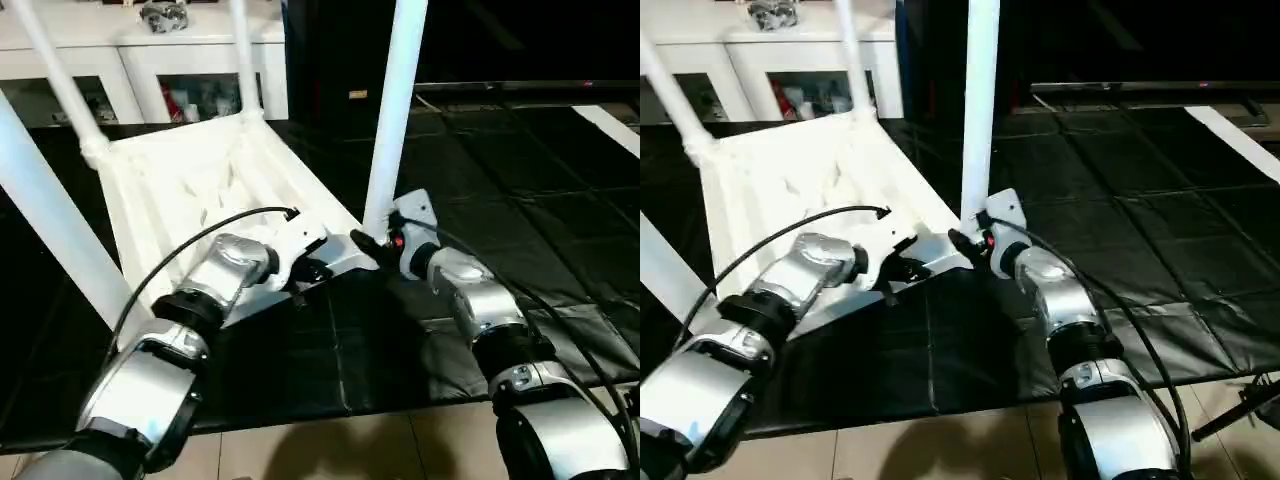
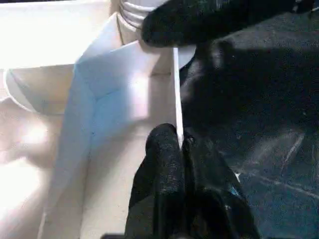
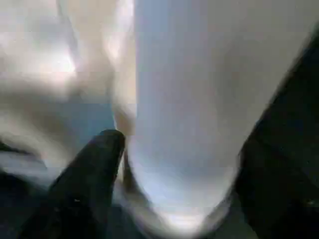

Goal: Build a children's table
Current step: Rotate leg to tighten

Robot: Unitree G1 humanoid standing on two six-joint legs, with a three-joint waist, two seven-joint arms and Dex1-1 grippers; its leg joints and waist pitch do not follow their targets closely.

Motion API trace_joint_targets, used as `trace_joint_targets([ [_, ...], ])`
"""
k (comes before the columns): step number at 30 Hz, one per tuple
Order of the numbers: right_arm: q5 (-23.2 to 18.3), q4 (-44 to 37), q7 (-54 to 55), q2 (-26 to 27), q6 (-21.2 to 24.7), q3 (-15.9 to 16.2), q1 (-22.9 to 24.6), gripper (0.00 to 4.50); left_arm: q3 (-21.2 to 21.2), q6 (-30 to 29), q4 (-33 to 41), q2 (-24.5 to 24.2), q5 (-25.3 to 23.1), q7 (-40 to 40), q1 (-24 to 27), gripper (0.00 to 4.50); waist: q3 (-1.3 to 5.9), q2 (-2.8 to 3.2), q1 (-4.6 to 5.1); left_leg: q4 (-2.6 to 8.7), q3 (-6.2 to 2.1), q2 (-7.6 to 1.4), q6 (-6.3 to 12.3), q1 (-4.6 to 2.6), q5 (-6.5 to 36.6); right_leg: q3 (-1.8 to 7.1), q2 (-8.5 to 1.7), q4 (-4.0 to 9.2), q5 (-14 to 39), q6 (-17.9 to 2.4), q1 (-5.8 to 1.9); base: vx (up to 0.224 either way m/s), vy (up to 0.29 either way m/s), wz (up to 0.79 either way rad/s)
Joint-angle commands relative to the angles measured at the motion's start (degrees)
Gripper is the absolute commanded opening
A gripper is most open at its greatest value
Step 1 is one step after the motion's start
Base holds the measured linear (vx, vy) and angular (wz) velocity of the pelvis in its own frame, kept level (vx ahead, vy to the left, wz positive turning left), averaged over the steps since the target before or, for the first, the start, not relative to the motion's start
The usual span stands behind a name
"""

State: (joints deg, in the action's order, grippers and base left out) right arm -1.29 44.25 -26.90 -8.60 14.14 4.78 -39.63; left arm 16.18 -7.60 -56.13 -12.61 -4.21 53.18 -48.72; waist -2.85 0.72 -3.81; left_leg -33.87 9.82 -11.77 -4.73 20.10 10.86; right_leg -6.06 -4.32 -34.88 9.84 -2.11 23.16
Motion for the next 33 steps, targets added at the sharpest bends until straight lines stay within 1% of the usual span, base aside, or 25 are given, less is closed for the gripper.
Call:
trace_joint_targets([
  [1,1.26,0.14,-0.95,-0.47,2.5,1.04,1.55,3.98,-0.04,2.25,2.01,-0.44,0.01,1.57,-0.34,0.0,3.8,0.05,-0.31,3.75,-0.3,-1.2,2.65,0.02,10.15,3.27,-4.19,4.67,13.1,-11.01,-3.72,0.0,0.0,0.0],
  [2,-0.67,-2.6,-6.05,-1.42,-2.36,0.59,3.67,3.98,0.22,5.01,2.61,-1.6,-0.01,4.12,0.63,0.0,3.85,0.01,-0.49,3.65,-0.22,-1.16,2.74,0.05,10.6,3.3,-4.35,4.81,13.53,-10.64,-3.74,0.0,0.0,0.0],
  [3,-0.6,-3.33,-7.14,-2.01,-4.3,0.72,4.42,4.02,0.43,6.45,2.93,-2.08,0.05,5.6,1.15,0.0,3.86,-0.25,-0.82,3.68,-0.23,-1.32,3.1,0.17,10.37,3.39,-4.54,4.8,13.43,-9.98,-3.83,0.0,0.0,0.0],
  [4,-1.5,-4.37,-9.64,-2.79,-6.21,0.49,5.37,4.09,0.87,8.2,3.82,-2.83,0.33,8.21,2.11,0.0,3.97,-0.17,-0.93,3.69,-0.21,-1.36,3.19,0.14,9.7,3.46,-4.52,4.66,12.62,-9.99,-3.8,0.0,0.0,0.0],
  [5,-1.96,-4.82,-10.81,-3.18,-6.98,0.36,5.79,4.32,1.11,9.03,4.3,-3.19,0.5,9.58,2.6,0.0,4.08,-0.12,-1.11,3.71,-0.26,-1.48,3.39,0.13,9.38,3.48,-4.61,4.53,11.74,-10.18,-3.82,0.0,0.0,0.0],
  [6,-3.36,-5.85,-12.55,-4.29,-8.42,-0.61,6.63,4.38,1.98,9.85,5.86,-4.31,0.9,13.39,3.93,0.0,4.0,-0.23,-1.34,3.76,-0.2,-1.68,3.59,0.04,8.95,3.48,-4.44,4.16,10.01,-11.09,-3.68,0.0,0.0,0.0],
  [7,-3.52,-6.18,-12.74,-4.61,-8.33,-0.74,6.77,4.38,2.22,10.03,6.05,-4.55,0.84,13.93,4.14,0.0,3.94,-0.12,-1.49,3.82,-0.18,-1.78,3.59,-0.05,9.16,3.5,-4.48,4.24,10.16,-11.24,-3.6,0.0,0.0,0.0],
  [8,-4.01,-7.16,-13.36,-5.52,-7.95,-1.06,7.18,4.41,2.87,10.57,6.52,-5.21,0.62,15.38,4.72,0.0,3.83,-0.16,-1.59,3.83,-0.01,-1.76,3.46,-0.18,9.77,3.47,-4.28,4.26,10.92,-11.53,-3.39,0.0,0.0,0.0],
  [9,-5.07,-7.9,-15.65,-6.33,-6.86,-1.26,7.44,4.45,3.26,11.27,6.8,-5.65,0.48,16.21,5.1,0.0,3.75,-0.15,-1.81,3.92,-0.05,-1.88,3.24,-0.21,10.43,3.48,-4.39,4.34,12.09,-11.29,-3.44,0.0,0.0,0.0],
  [10,-5.8,-8.29,-17.87,-7.21,-6.61,-1.32,7.64,4.45,3.54,11.82,7.11,-6.08,0.5,17.2,5.45,0.0,3.72,-0.3,-1.88,3.92,-0.01,-1.88,3.16,-0.2,10.61,3.48,-4.4,4.43,12.57,-11.16,-3.42,0.0,0.0,0.0],
  [11,-6.05,-8.45,-19.27,-7.76,-6.82,-1.18,7.71,4.45,3.66,11.95,7.23,-6.33,0.44,17.69,5.57,0.0,3.74,-0.24,-2.1,3.93,-0.02,-1.94,2.97,-0.25,10.82,3.51,-4.46,4.42,13.08,-11.0,-3.37,0.0,0.0,0.0],
  [12,-6.62,-8.49,-21.75,-8.52,-7.66,-1.36,7.82,4.45,3.82,12.45,7.49,-6.83,0.46,18.98,5.79,0.0,3.75,-0.47,-2.24,3.88,0.06,-1.86,2.98,-0.18,10.69,3.52,-4.47,4.44,13.18,-10.89,-3.39,0.0,0.0,0.0],
  [13,-7.36,-8.52,-24.61,-9.32,-8.54,-1.63,7.93,4.45,3.98,13.09,7.79,-7.38,0.47,20.45,6.05,0.0,3.75,-0.41,-2.46,3.87,0.06,-1.88,3.02,-0.12,10.47,3.56,-4.51,4.36,13.23,-10.78,-3.39,0.0,0.0,0.0],
  [16,-8.07,-8.54,-26.83,-10.0,-8.6,-1.77,7.84,4.45,4.3,13.46,7.92,-7.93,0.3,21.51,6.2,0.0,3.78,-0.5,-2.68,3.8,0.07,-1.77,3.12,-0.02,9.5,3.55,-4.49,4.31,12.79,-10.54,-3.43,0.0,0.0,0.0],
  [17,-8.48,-8.83,-29.49,-10.83,-8.71,-1.3,7.91,4.45,4.61,14.04,8.14,-8.42,0.15,22.86,6.37,0.0,3.78,-0.79,-2.73,3.77,0.1,-1.75,3.33,0.02,9.4,3.51,-4.5,4.34,12.9,-10.49,-3.49,0.0,0.0,0.0],
  [18,-8.98,-9.34,-32.81,-11.88,-8.62,-0.52,8.04,4.45,4.93,14.6,8.6,-9.0,0.17,24.53,6.62,0.0,3.75,-0.66,-2.81,3.79,0.06,-1.81,3.38,0.07,9.22,3.52,-4.5,4.26,13.09,-10.29,-3.43,0.0,0.0,0.0],
  [19,-9.07,-9.46,-33.59,-12.13,-8.53,-0.3,8.06,4.45,5.01,14.76,8.69,-9.12,0.17,24.89,6.66,0.0,3.76,-0.68,-2.8,3.78,0.05,-1.8,3.46,0.04,9.36,3.48,-4.48,4.3,13.27,-10.21,-3.45,0.0,0.0,0.0],
  [20,-9.53,-10.17,-37.82,-13.46,-8.15,0.93,8.18,4.45,5.47,15.51,9.22,-9.74,0.06,26.7,6.89,0.0,3.75,-0.93,-2.79,3.75,0.07,-1.81,3.74,0.13,9.29,3.46,-4.41,4.27,13.24,-10.2,-3.54,0.0,0.0,0.0],
  [21,-9.6,-10.45,-39.45,-13.95,-8.23,1.49,8.2,4.45,5.7,15.74,9.39,-9.94,-0.1,27.14,6.94,0.0,3.7,-0.75,-2.89,3.74,0.06,-1.87,3.98,0.1,9.07,3.49,-4.41,4.23,13.16,-10.18,-3.43,0.0,0.0,0.0],
  [23,-9.89,-10.83,-43.61,-14.71,-7.82,2.56,8.0,4.45,5.97,16.4,9.37,-10.2,-0.59,27.44,7.01,0.0,3.68,-0.9,-2.93,3.74,0.09,-1.83,4.02,0.07,9.28,3.45,-4.4,4.31,13.72,-10.16,-3.38,0.0,0.0,0.0],
  [29,-10.61,-9.89,-46.74,-14.53,-8.64,2.78,6.67,4.45,6.02,16.89,9.14,-10.18,-0.62,27.67,6.98,0.0,3.69,-0.96,-3.37,3.74,0.04,-1.83,3.45,0.06,9.1,3.41,-4.54,4.44,15.61,-9.79,-3.36,0.0,0.0,0.0],
  [30,-10.86,-8.78,-47.41,-14.42,-8.56,2.74,5.97,4.28,6.13,16.96,9.46,-10.26,-0.46,28.39,7.17,0.0,3.73,-0.96,-3.42,3.72,0.04,-1.85,3.43,0.03,8.85,3.42,-4.53,4.4,15.3,-9.83,-3.33,0.0,0.0,0.0],
  [31,-10.86,-8.78,-47.41,-14.42,-8.56,2.74,5.97,4.28,6.13,16.96,9.46,-10.26,-0.46,28.39,7.17,0.0,3.74,-0.94,-3.44,3.72,0.04,-1.85,3.41,0.0,8.83,3.4,-4.53,4.38,15.22,-9.96,-3.28,0.0,0.0,0.0],
  [32,-11.16,-8.44,-48.05,-14.47,-8.28,2.81,5.69,4.18,6.16,16.96,9.7,-10.35,-0.4,28.71,7.3,0.0,3.77,-0.82,-3.49,3.7,0.02,-1.88,3.38,0.01,8.55,3.42,-4.53,4.3,14.64,-10.16,-3.29,0.0,0.0,0.0],
  [33,-11.39,-8.26,-48.52,-14.53,-8.04,2.88,5.53,4.1,6.17,16.96,9.87,-10.41,-0.37,28.91,7.39,0.0,3.84,-0.85,-3.52,3.65,0.05,-1.9,3.45,-0.01,8.39,3.42,-4.52,4.2,13.82,-10.48,-3.31,0.0,0.0,0.0],
])
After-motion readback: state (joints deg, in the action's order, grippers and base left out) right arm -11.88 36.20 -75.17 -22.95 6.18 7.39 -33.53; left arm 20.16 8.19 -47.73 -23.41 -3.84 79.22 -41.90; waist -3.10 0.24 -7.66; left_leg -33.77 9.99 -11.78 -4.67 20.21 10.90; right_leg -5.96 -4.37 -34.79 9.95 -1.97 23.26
